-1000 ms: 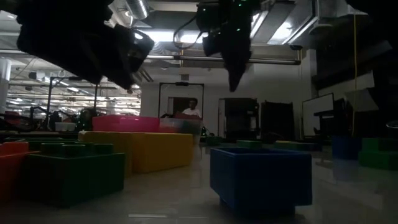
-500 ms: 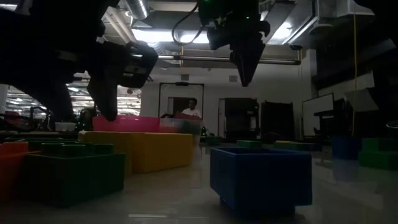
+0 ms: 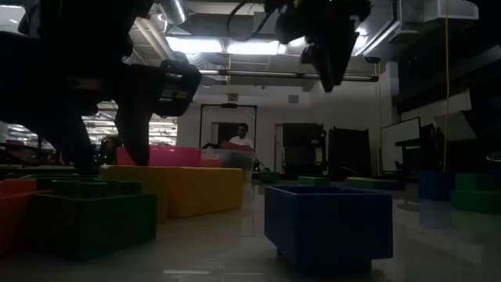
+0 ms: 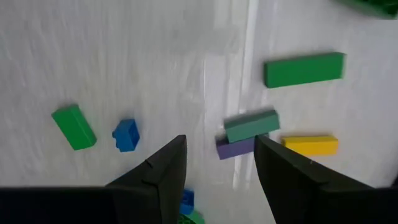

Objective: Sort blocks by size
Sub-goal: Put the big yellow block into the white bin

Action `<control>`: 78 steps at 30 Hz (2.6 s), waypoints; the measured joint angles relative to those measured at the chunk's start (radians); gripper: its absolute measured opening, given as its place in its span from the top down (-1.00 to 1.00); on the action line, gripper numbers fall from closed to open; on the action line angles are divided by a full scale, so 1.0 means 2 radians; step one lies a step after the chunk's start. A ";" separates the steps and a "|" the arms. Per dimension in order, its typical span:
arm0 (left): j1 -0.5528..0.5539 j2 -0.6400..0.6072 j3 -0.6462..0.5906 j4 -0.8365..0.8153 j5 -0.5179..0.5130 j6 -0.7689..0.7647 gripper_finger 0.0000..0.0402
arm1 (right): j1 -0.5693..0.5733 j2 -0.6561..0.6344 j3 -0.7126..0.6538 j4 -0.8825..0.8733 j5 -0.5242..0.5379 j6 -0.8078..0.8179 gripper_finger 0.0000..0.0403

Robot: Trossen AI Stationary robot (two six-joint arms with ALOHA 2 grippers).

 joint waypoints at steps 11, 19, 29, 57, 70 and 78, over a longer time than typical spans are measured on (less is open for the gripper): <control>0.000 0.005 0.000 0.012 -0.006 0.033 0.35 | 0.000 -0.082 0.000 0.005 0.001 0.030 0.06; 0.000 0.005 -0.001 0.021 -0.027 0.011 0.32 | 0.000 -0.125 -0.007 0.029 0.008 0.041 0.06; 0.000 0.005 -0.001 0.023 -0.040 0.016 0.03 | 0.000 -0.189 -0.158 0.115 0.004 0.044 0.06; 0.049 0.033 0.000 0.021 0.032 0.014 0.02 | 0.041 -0.224 -0.496 0.419 -0.131 0.120 0.06; 0.048 0.035 0.000 0.026 0.032 0.023 0.42 | 0.142 -0.224 -0.496 0.362 -0.036 0.205 0.06; 0.048 0.016 0.003 0.022 0.032 -0.032 0.42 | 0.178 -0.224 -0.496 0.369 0.005 0.211 0.06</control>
